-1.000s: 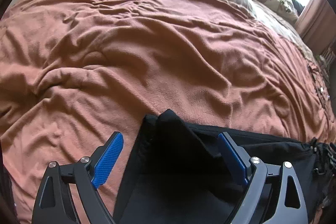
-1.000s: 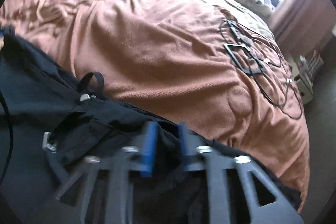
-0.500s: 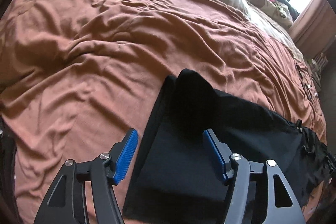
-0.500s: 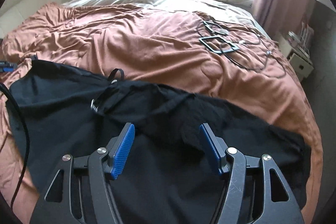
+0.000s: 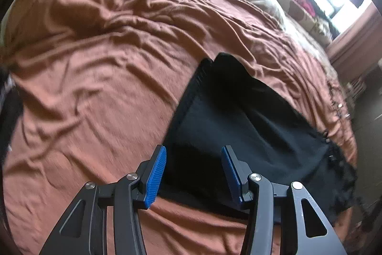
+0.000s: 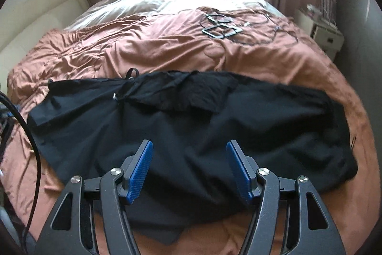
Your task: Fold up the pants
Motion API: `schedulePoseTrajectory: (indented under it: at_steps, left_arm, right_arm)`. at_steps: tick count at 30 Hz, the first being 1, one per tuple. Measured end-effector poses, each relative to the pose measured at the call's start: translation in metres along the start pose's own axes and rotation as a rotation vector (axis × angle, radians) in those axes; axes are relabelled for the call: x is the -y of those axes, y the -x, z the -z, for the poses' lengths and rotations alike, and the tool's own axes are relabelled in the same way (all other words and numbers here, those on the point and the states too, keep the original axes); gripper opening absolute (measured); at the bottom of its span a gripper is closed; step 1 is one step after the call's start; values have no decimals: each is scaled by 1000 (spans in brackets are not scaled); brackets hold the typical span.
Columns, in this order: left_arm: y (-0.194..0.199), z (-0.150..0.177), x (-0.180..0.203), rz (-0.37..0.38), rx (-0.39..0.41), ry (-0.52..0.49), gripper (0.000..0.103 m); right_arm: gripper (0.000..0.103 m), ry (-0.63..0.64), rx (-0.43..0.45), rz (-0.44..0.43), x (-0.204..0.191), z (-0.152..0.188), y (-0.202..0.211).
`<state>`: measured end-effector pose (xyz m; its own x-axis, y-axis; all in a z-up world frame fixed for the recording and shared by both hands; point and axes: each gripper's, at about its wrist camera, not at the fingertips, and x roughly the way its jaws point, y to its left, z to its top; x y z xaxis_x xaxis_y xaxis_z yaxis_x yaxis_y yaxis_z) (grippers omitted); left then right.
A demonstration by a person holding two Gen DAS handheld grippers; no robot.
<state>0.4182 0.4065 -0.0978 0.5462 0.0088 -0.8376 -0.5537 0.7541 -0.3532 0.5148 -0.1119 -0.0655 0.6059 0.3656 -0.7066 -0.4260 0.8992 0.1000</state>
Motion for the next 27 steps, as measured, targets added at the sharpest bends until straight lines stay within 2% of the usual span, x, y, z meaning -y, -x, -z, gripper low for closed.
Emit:
schedulePoseTrajectory:
  at_steps: [4,9,17,20,27]
  left_arm:
    - [0,13,-2,40,2,47,51]
    - [-5,26,-2,72,-8,87,44]
    - [-22,41,-9,101,-29,163,43]
    - [-29,45,-11,64,-46,188,41]
    - [-45,52,-20,41,-54,262,39]
  right_arm:
    - [62,-97,-28,-33,13,25,9]
    - [62,-221,-61,-82,27,56,12]
    - [62,-357,-106,-157,42,97,-3]
    - [62,-394,-112,-174,47,101,-8]
    - [62,-430,-94,-182,57,105,-6]
